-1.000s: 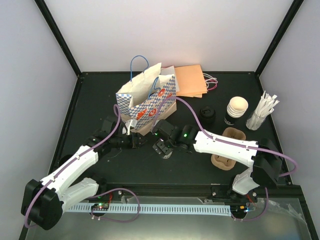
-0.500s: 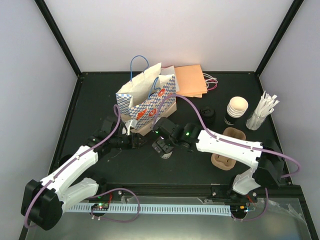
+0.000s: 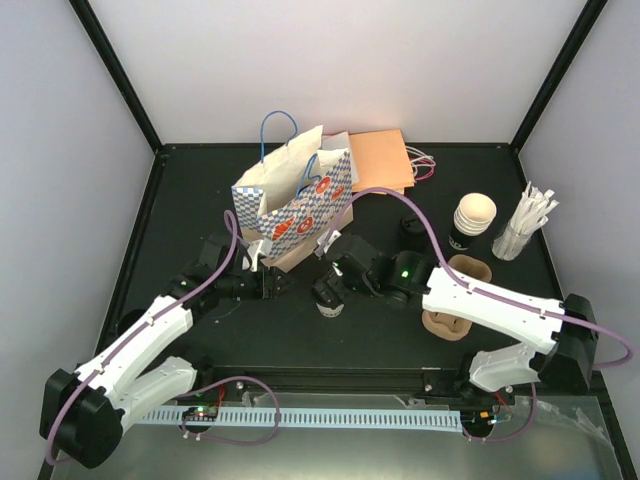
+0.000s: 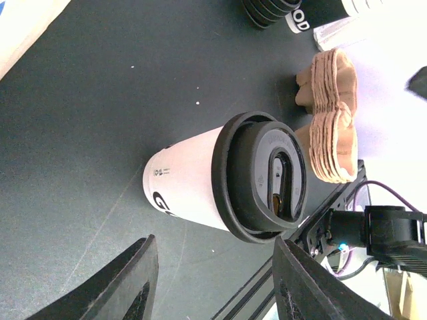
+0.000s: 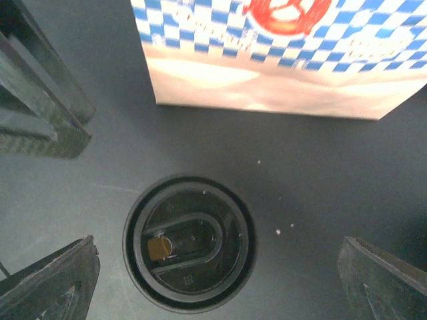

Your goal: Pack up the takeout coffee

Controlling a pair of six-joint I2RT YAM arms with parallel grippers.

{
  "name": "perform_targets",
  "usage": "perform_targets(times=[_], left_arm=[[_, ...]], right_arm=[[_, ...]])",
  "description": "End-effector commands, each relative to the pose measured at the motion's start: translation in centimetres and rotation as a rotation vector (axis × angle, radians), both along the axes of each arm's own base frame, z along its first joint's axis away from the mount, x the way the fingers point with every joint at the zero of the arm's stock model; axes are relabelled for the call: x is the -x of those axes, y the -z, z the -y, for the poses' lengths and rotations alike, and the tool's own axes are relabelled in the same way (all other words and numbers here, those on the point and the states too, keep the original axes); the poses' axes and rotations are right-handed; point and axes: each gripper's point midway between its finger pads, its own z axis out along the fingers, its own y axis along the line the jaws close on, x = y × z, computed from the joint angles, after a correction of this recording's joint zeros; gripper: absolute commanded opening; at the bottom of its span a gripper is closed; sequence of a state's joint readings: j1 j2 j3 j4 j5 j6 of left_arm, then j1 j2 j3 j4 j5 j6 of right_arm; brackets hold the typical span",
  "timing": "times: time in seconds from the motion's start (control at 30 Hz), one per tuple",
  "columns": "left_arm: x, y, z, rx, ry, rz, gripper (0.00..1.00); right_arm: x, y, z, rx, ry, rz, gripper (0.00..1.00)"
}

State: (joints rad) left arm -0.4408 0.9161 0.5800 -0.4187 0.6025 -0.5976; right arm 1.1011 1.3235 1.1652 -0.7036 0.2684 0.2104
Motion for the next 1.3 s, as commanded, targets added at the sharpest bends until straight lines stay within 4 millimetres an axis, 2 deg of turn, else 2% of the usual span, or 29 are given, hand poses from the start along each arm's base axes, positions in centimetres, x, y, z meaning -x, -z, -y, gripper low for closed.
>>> perform_targets(times=[0.0, 0.1, 0.4, 1.27], left_arm=[[-0.1, -1.0, 0.4, 0.02, 0.019, 0.04, 0.49], [0.0, -0.7, 0.7, 0.035, 0.028, 0.025, 0.48], [0.0, -0.8, 1.1, 0.051, 0.038, 0.031, 0.48], [0.2, 0.0, 2.0, 0.058, 0.06, 0.013, 0.47]], right_arm=[[1.1, 2.7, 0.3, 0.1, -0.045, -0.099, 1.0], [2.0, 4.3, -0.2, 0.127, -0.071, -0.171, 1.0], [2.5, 5.9, -1.1, 0.154, -0.086, -0.247, 0.99], [1.7, 7.4, -1.6, 0.196, -0.048, -0.298, 0.98]])
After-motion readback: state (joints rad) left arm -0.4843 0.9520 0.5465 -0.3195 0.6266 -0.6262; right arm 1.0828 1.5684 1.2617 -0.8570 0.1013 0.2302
